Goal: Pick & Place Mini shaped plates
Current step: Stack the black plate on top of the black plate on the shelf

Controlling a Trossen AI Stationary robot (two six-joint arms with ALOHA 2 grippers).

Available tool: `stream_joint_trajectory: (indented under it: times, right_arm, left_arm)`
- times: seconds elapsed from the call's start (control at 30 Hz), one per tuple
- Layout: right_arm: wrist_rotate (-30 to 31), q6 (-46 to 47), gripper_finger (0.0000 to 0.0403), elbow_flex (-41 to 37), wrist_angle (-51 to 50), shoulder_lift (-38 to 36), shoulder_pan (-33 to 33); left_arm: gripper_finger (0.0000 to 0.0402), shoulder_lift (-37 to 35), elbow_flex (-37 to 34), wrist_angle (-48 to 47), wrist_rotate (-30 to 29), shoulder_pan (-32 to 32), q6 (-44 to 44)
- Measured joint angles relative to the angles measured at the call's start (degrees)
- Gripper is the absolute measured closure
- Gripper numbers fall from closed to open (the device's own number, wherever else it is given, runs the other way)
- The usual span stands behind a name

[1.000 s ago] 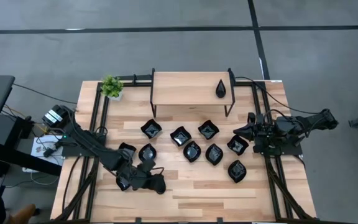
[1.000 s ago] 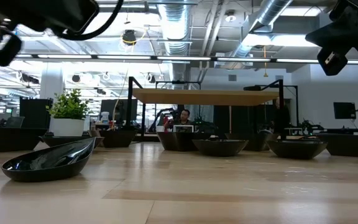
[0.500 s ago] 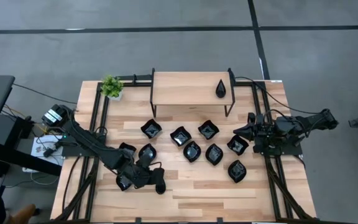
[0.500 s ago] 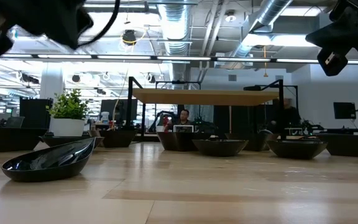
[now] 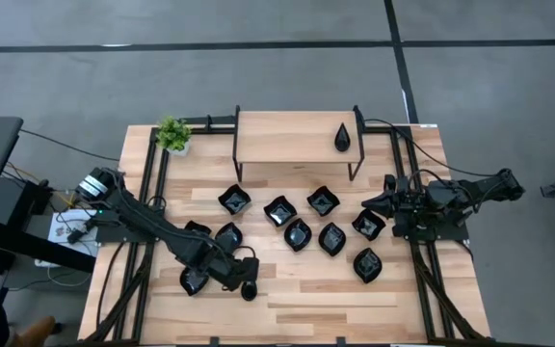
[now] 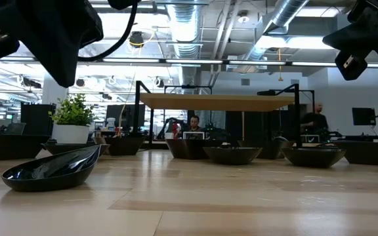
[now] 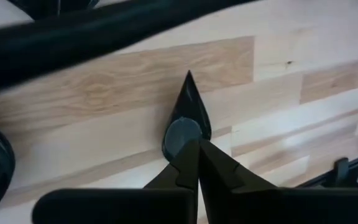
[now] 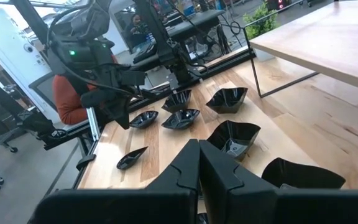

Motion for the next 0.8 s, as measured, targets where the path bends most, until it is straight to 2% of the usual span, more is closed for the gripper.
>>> stream_joint_trajectory:
  times: [0.3, 0.5, 0.67, 0.8]
  right_arm:
    - [0.0, 0.0, 0.0401, 0.0, 0.0, 0.0, 0.0]
    - [0.0, 0.0, 0.0401, 0.0, 0.0, 0.0, 0.0]
    - [0.0, 0.0, 0.0401, 0.0, 0.0, 0.0, 0.0]
    - [0.0, 0.0, 0.0401, 0.0, 0.0, 0.0, 0.0]
  left_arm:
    - [0.0364, -0.1, -0.3, -0.1, -0.1, 0.0, 0.9]
    - [0.0315, -0.1, -1.7, 0.4, 0.8, -0.4, 1.1]
    - [0.0265, -0.1, -3.5, 6.1, 0.9, -0.4, 1.1]
    - [0.0245, -0.1, -5.4, 8.2, 0.9, -0.4, 1.2]
